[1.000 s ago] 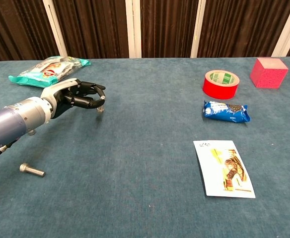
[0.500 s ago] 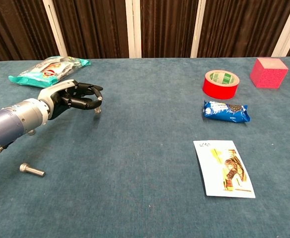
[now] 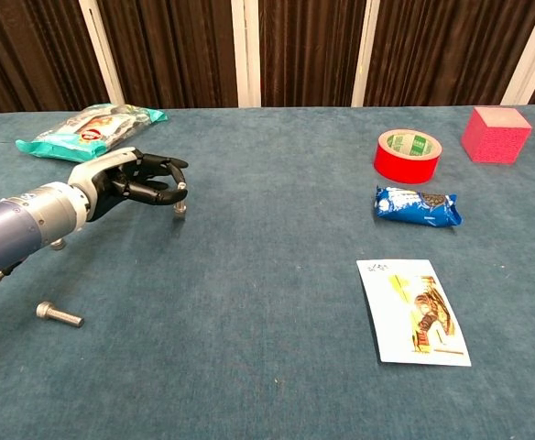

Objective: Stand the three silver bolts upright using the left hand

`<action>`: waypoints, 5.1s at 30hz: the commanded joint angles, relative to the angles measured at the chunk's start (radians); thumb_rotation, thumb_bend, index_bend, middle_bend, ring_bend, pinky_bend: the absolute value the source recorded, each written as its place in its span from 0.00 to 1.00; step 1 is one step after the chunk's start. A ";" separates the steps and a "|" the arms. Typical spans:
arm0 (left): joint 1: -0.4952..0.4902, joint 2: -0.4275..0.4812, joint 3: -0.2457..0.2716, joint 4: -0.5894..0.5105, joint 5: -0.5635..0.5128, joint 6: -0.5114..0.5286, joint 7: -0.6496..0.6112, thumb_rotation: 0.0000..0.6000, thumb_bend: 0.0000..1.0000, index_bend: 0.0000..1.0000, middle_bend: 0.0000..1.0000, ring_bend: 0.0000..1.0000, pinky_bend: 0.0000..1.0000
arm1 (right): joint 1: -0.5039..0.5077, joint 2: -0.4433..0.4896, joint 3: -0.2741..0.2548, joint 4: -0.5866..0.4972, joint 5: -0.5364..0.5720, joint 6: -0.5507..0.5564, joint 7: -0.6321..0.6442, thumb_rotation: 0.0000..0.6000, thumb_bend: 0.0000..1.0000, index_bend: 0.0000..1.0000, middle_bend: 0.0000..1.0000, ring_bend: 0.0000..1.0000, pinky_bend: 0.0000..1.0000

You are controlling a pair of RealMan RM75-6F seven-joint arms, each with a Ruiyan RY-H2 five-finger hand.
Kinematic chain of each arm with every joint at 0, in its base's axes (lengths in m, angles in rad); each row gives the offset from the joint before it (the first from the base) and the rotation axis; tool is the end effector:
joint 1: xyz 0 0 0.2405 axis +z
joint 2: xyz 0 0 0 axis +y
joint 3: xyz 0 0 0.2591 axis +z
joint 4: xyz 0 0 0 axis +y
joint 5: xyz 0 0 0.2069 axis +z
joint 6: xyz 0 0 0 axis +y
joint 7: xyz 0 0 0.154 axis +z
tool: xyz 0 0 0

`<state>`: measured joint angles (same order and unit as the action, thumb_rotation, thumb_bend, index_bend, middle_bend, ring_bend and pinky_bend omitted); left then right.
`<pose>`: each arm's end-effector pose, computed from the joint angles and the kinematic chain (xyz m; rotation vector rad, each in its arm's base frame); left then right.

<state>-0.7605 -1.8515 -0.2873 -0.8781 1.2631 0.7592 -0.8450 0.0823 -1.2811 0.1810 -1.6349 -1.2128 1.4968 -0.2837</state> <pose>-0.1910 0.4034 -0.0740 -1.2559 -1.9027 -1.3697 -0.3251 -0.2088 0.1421 1.1168 -0.9129 0.7425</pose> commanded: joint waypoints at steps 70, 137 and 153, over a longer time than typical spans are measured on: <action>0.199 0.498 0.161 -0.921 -0.177 0.342 1.101 1.00 0.42 0.51 0.00 0.00 0.00 | -0.006 -0.001 0.003 -0.019 -0.003 0.018 -0.010 1.00 0.00 0.12 0.04 0.00 0.00; 0.158 0.447 0.346 -0.852 -0.129 0.236 1.464 1.00 0.40 0.52 0.00 0.00 0.00 | -0.015 0.024 0.018 -0.044 0.018 0.020 0.024 1.00 0.00 0.12 0.04 0.00 0.00; 0.163 0.427 0.344 -0.833 -0.116 0.243 1.447 1.00 0.41 0.54 0.00 0.00 0.00 | -0.013 0.027 0.011 -0.041 0.003 0.016 0.032 1.00 0.00 0.12 0.04 0.00 0.00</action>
<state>-0.5980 -1.4241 0.0569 -1.7115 1.1471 1.0022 0.6026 0.0693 -1.2546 0.1929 -1.6767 -1.2089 1.5132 -0.2528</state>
